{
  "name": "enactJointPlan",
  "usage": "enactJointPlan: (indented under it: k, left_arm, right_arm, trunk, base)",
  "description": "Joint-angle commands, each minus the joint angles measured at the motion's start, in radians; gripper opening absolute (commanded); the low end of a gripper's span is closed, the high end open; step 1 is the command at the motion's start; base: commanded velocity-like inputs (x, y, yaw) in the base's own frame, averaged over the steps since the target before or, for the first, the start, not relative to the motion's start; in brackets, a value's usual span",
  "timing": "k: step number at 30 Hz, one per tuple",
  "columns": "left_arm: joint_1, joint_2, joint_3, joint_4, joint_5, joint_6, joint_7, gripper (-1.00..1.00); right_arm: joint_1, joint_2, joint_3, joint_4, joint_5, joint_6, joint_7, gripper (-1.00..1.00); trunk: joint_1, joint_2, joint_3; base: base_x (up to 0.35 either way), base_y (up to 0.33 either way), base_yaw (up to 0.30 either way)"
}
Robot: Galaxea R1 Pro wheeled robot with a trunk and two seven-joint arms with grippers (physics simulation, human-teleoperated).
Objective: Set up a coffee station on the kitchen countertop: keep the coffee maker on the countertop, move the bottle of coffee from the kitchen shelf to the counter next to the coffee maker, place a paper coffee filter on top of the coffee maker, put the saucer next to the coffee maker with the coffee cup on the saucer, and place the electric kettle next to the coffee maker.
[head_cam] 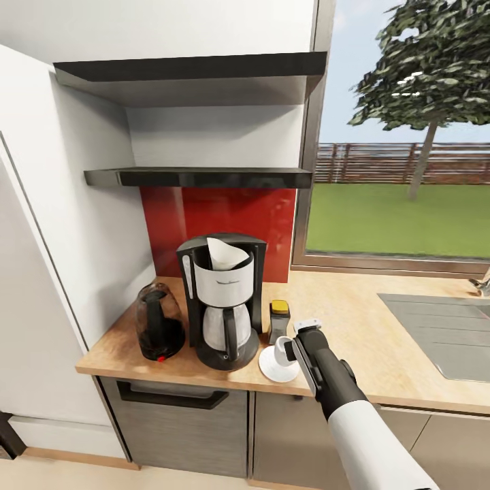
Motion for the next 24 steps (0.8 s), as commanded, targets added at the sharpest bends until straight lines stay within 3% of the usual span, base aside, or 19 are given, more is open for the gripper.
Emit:
enactJointPlan:
  k: [1,18,24]
  left_arm:
    - [0.000,0.000,-0.008,0.001,0.007,-0.003,-0.003,1.00]
    - [0.000,0.000,-0.009,0.001,0.007,-0.003,-0.003,1.00]
    - [0.000,0.000,-0.009,0.001,0.007,-0.003,-0.003,1.00]
  right_arm:
    - [0.000,0.000,0.001,0.000,0.003,0.005,0.003,-1.00]
    - [0.000,0.000,0.001,0.005,0.005,0.005,0.001,-1.00]
    - [0.000,0.000,-0.001,0.067,0.004,0.005,0.001,-1.00]
  trunk:
    - [0.000,-0.001,0.000]
    - [0.000,-0.001,0.000]
    - [0.000,-0.001,0.000]
  base:
    - [0.000,0.002,0.000]
    - [0.000,0.000,0.000]
    - [0.000,0.000,0.000]
